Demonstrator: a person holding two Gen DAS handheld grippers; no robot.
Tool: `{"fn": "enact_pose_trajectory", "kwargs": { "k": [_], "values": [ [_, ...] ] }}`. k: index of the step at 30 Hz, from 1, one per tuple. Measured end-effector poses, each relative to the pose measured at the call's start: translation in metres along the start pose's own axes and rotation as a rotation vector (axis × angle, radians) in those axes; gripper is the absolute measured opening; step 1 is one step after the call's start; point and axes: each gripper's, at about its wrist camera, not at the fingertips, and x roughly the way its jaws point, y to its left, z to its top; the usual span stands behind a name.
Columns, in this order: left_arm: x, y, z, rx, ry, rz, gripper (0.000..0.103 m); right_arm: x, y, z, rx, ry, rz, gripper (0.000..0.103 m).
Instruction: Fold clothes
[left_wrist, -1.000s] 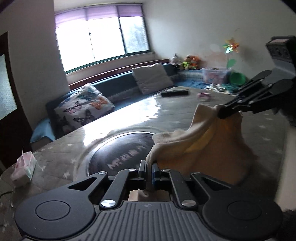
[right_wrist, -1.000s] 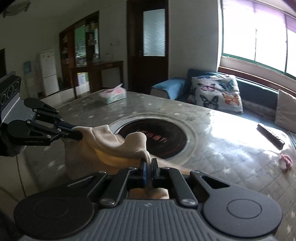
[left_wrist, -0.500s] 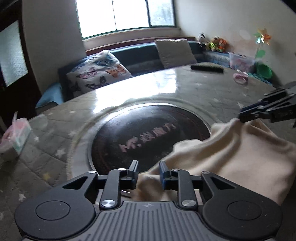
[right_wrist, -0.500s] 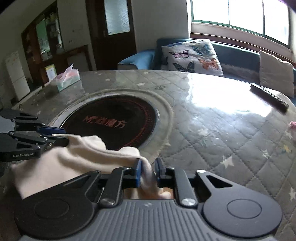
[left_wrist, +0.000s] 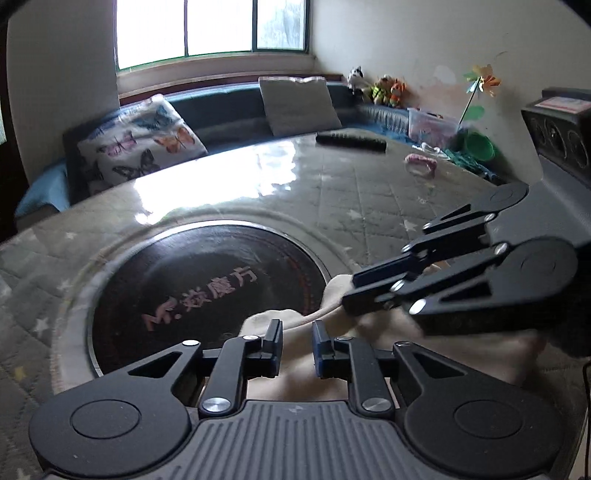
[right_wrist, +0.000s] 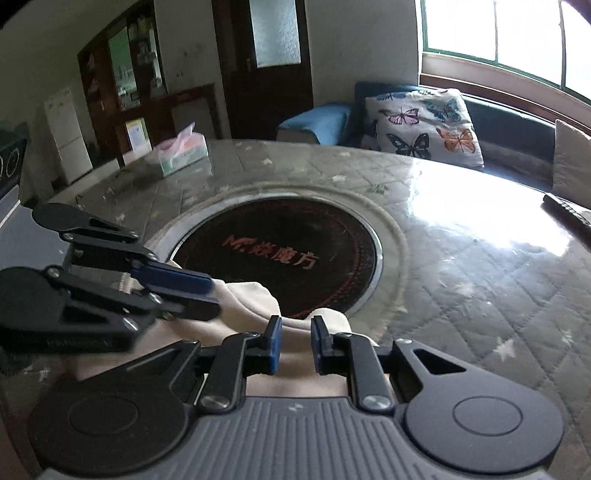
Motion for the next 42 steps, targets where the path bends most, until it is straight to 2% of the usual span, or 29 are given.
{"fn": "enact_pose_trajectory", "kwargs": {
  "k": [2,8,12,15,21,25,28,32,35,38,42],
  "values": [
    [0.012,0.003,0.001,-0.008,0.028,0.028,0.019,0.01,0.002,0.002,-0.013,0.026,-0.012,0.016],
    [0.017,0.013,-0.003,-0.051,0.036,0.015,0.019,0.02,-0.003,-0.002,0.013,0.02,-0.024,0.017],
    [0.018,0.011,-0.002,-0.043,0.038,0.025,0.02,0.004,0.005,-0.005,-0.031,-0.007,-0.048,0.017],
    [0.018,0.009,-0.002,-0.036,0.037,0.034,0.02,-0.014,0.017,-0.011,-0.077,-0.008,-0.008,0.017],
    [0.019,0.005,-0.004,-0.021,0.032,0.063,0.02,-0.038,0.033,-0.041,-0.105,0.015,0.023,0.017],
    [0.021,0.004,-0.005,-0.022,0.026,0.074,0.021,-0.062,0.033,-0.068,-0.109,-0.003,0.005,0.017],
    [0.021,0.003,-0.005,-0.022,0.024,0.081,0.021,-0.072,0.025,-0.08,-0.065,0.006,0.01,0.018],
    [0.021,0.0,-0.006,-0.014,0.022,0.092,0.021,-0.087,0.005,-0.073,0.042,-0.041,0.037,0.017],
    [0.021,0.0,-0.006,-0.014,0.022,0.095,0.021,-0.087,-0.013,-0.067,0.109,-0.071,-0.023,0.017],
    [0.021,-0.001,-0.006,-0.009,0.02,0.098,0.021,-0.079,-0.036,-0.066,0.193,-0.06,-0.072,0.017],
    [0.021,-0.002,-0.007,-0.008,0.017,0.101,0.021,-0.059,-0.049,-0.071,0.243,-0.027,-0.073,0.017]
  ]
}}
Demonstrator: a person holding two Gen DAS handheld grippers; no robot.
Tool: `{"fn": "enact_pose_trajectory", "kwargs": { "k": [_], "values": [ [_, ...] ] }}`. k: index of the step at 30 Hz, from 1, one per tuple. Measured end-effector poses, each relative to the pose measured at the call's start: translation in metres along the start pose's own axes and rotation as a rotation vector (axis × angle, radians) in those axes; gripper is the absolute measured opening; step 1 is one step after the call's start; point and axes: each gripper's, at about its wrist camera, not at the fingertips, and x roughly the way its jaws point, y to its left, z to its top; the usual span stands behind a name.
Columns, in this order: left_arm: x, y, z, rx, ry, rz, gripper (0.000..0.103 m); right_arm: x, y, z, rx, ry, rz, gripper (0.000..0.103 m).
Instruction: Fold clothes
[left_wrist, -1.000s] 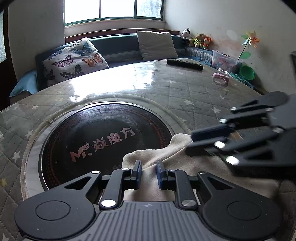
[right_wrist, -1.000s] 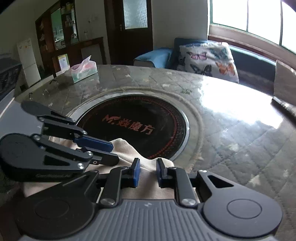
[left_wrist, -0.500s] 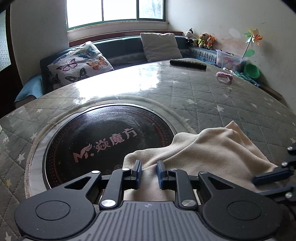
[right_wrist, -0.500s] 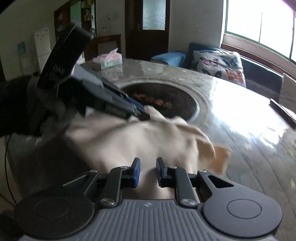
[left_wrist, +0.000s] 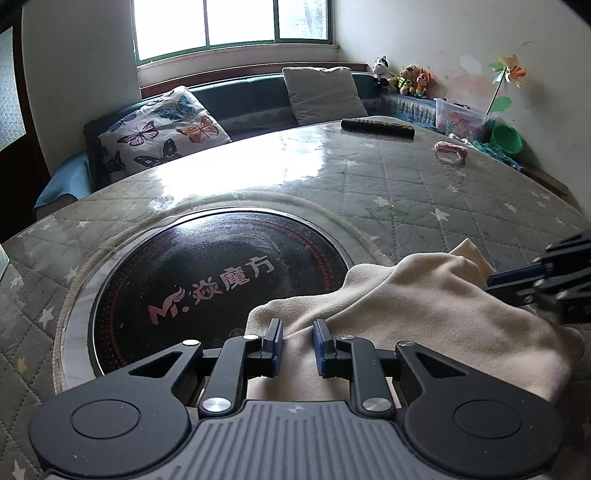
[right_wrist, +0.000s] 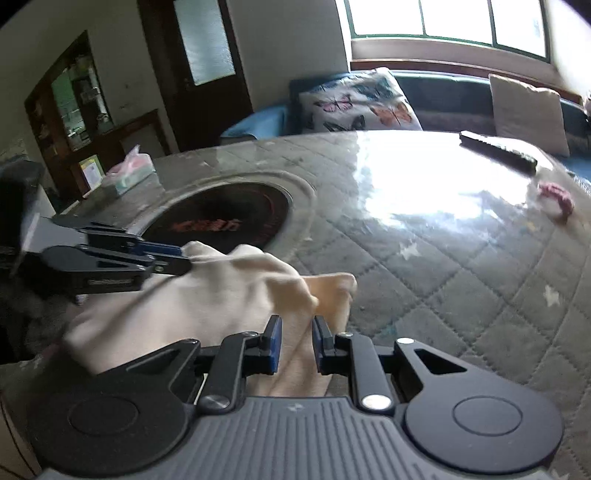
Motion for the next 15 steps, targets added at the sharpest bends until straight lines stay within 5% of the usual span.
{"fn": "enact_pose_trajectory", "kwargs": {
  "k": [4,8,15],
  "values": [
    [0.0,-0.001,-0.001,0.008,-0.002,0.002,0.021,0.003,0.002,-0.005,-0.008,-0.024,-0.001,0.003],
    [0.0,-0.003,-0.002,0.02,-0.014,0.009,0.021,-0.013,0.013,-0.002,-0.094,-0.097,-0.092,0.003],
    [-0.001,-0.004,-0.004,0.022,-0.027,0.012,0.021,0.001,0.008,-0.009,-0.121,-0.061,-0.129,0.005]
  ]
}}
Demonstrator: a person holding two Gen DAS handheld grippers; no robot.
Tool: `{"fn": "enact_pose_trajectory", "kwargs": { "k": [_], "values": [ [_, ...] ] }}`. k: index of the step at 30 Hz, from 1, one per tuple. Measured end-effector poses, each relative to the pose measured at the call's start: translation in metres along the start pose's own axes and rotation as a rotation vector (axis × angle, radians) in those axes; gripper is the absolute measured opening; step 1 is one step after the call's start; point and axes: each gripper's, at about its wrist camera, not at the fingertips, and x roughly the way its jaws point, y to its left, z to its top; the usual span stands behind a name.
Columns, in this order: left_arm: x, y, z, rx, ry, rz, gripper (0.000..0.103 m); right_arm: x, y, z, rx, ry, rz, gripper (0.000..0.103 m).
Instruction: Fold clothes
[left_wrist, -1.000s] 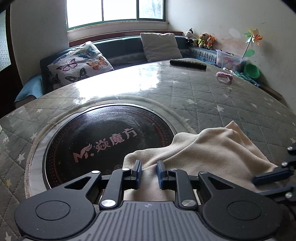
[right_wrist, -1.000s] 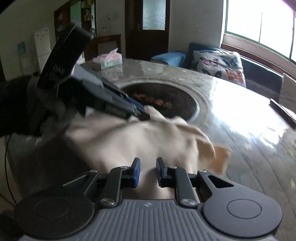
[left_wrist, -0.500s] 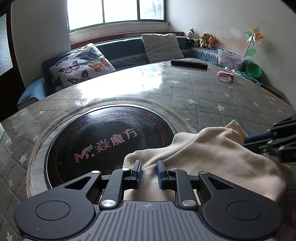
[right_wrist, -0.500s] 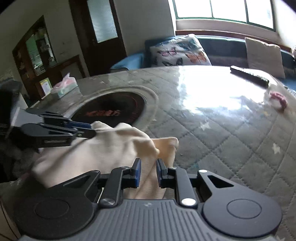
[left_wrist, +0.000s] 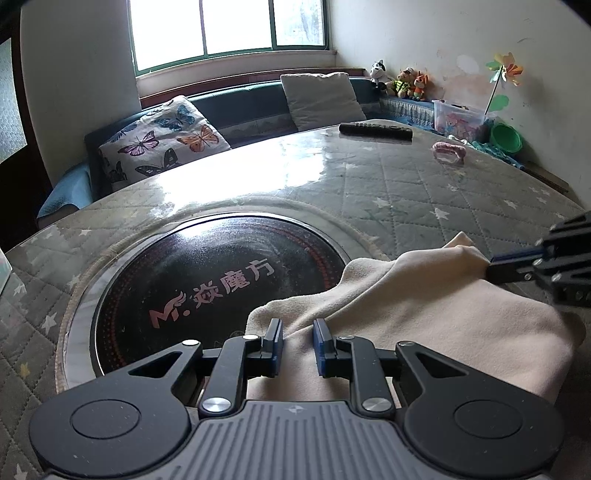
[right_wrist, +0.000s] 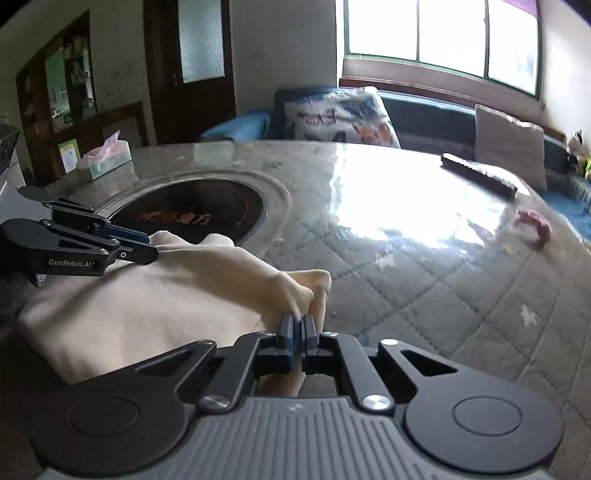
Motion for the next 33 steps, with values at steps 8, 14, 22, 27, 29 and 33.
{"fn": "enact_pose_trajectory", "kwargs": {
  "k": [8,14,22,27,29,33],
  "values": [
    [-0.015,-0.002,-0.002,-0.013,-0.034,0.003,0.022,-0.044,0.018,0.004,-0.028,-0.091,0.046,0.013],
    [-0.057,-0.014,-0.017,0.017,-0.094,-0.022,0.022,-0.046,0.04,-0.006,-0.082,-0.086,0.119,0.012],
    [-0.091,-0.013,-0.059,-0.052,-0.099,-0.034,0.022,-0.032,0.032,-0.031,-0.009,-0.061,0.12,0.011],
    [-0.092,0.0,-0.078,-0.118,-0.086,-0.037,0.023,-0.032,0.032,-0.033,-0.007,-0.062,0.119,0.011],
    [-0.093,0.005,-0.079,-0.129,-0.086,-0.018,0.023,-0.032,0.03,-0.034,-0.004,-0.063,0.12,0.011],
    [-0.099,0.012,-0.081,-0.142,-0.093,-0.005,0.023,-0.032,0.031,-0.031,-0.01,-0.058,0.115,0.011]
  ]
}}
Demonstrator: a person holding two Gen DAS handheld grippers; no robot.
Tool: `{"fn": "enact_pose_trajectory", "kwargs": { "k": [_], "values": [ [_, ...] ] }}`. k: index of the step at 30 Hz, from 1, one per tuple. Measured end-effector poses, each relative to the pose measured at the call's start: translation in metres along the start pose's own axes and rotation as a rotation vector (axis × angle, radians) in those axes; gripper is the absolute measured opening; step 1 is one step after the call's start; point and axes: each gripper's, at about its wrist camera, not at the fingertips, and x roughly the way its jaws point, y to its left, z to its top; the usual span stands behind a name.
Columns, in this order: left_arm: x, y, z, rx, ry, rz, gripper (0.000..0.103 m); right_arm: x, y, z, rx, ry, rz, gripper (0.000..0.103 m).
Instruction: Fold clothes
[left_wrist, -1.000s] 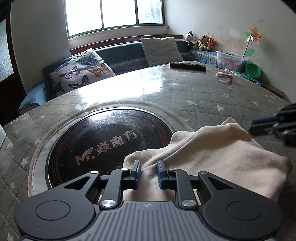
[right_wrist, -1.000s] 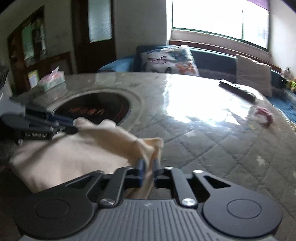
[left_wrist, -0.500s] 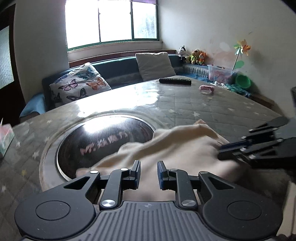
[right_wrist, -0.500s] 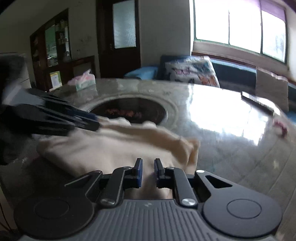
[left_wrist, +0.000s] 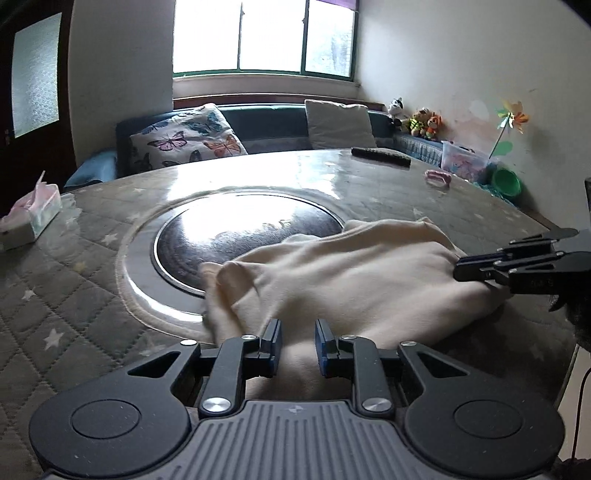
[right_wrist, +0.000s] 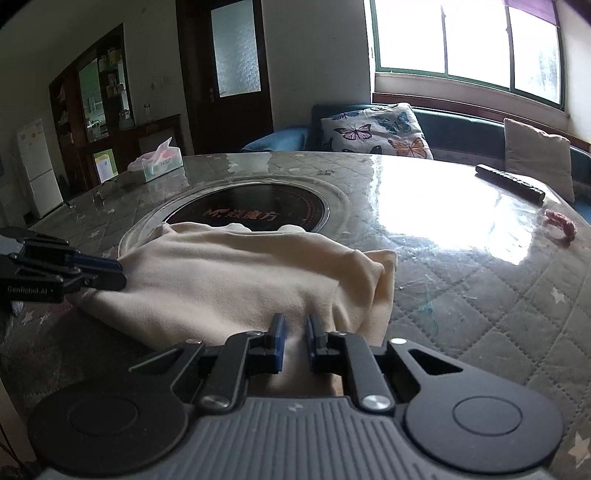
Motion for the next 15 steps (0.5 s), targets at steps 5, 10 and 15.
{"fn": "enact_pose_trajectory", "kwargs": {
  "k": [5,10,15],
  "values": [
    [-0.001,0.001,0.005,-0.007,0.003,0.006,0.023,0.002,0.001,0.002,-0.004,0.003,-0.001,0.011],
    [0.009,-0.007,0.023,0.012,-0.009,-0.002,0.023,0.0,0.005,0.014,-0.022,-0.001,0.011,0.012],
    [0.035,-0.007,0.032,0.009,0.023,0.001,0.023,0.013,0.007,0.027,-0.024,-0.017,0.015,0.012]
  ]
}}
